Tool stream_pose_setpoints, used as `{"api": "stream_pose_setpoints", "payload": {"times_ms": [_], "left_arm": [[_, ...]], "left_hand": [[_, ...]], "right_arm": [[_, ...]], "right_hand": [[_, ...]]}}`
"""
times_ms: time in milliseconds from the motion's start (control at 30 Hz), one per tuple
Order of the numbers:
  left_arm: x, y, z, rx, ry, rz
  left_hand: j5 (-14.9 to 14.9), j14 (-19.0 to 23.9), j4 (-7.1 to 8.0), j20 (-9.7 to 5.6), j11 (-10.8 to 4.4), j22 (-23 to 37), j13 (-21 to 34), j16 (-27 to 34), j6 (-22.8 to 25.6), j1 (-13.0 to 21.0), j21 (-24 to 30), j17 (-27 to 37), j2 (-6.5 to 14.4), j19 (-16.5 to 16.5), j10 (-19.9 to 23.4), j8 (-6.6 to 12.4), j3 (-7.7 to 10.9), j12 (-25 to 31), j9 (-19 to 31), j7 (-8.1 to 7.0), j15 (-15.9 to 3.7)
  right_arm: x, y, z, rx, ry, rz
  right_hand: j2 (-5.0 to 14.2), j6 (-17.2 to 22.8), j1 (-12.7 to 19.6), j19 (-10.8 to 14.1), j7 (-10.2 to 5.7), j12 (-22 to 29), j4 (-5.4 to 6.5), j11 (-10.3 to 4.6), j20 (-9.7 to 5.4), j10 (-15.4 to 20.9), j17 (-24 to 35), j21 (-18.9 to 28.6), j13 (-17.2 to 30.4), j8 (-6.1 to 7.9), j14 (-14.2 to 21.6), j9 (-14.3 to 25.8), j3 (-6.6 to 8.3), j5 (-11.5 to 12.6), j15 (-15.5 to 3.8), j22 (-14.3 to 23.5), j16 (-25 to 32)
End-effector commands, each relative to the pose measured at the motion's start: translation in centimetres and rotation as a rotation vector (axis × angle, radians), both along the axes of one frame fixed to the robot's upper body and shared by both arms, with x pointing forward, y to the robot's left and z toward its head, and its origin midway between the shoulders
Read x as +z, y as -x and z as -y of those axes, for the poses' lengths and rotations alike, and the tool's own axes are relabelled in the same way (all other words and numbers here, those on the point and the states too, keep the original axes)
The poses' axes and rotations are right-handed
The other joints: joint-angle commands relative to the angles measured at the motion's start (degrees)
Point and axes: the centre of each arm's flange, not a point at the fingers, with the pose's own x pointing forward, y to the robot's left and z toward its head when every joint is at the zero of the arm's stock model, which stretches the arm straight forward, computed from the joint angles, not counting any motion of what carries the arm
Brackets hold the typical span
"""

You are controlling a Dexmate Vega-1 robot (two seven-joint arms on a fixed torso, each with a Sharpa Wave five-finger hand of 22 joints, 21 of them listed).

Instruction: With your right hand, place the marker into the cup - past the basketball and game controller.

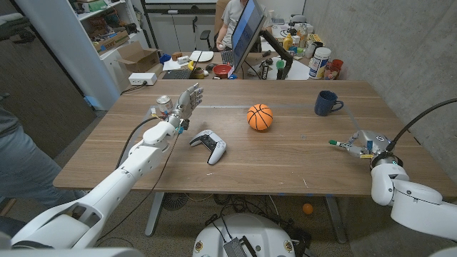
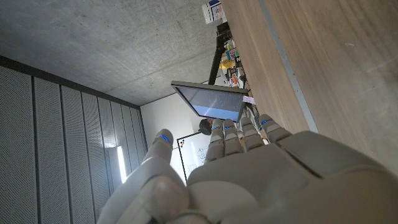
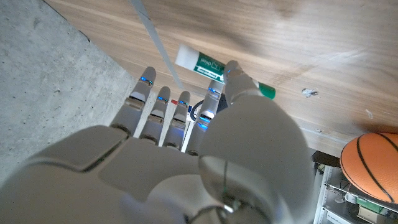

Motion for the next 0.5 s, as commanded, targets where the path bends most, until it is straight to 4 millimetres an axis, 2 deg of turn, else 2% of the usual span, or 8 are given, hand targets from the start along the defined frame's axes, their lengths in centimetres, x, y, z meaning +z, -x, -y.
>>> {"api": "stream_pose_setpoints", "payload": {"times_ms": [33,500], "left_arm": [[0.4,-0.1,0.4,-0.004,-0.005,0.01],[0.9,-0.1,0.5,0.004,-0.013,0.008]], "left_hand": [[0.3,-0.3,-0.02,0.54,-0.31,0.2,0.14,0.15,0.32,0.09,0.19,0.25,-0.05,-0.14,0.04,0.17,0.55,0.27,0.11,0.07,0.26],[0.3,-0.29,-0.02,0.51,-0.17,0.2,0.14,0.17,0.41,0.09,0.19,0.25,-0.03,-0.19,0.14,0.2,0.57,0.32,0.11,0.08,0.28]], "right_arm": [[2.5,-0.1,0.2,0.003,0.053,0.067],[4.1,-0.3,0.4,-0.002,0.074,0.081]], "right_hand": [[0.89,7.57,0.48,0.4,-2.44,-0.32,0.16,0.52,-0.38,0.65,0.2,0.04,-0.01,3.19,0.62,0.1,-0.26,-0.25,-0.24,0.27,0.37],[1.0,7.72,0.8,0.4,-2.36,-0.38,0.26,0.37,-0.68,0.91,0.37,0.01,-0.01,3.4,0.75,0.03,-0.63,-0.36,-0.25,0.28,0.54]]}}
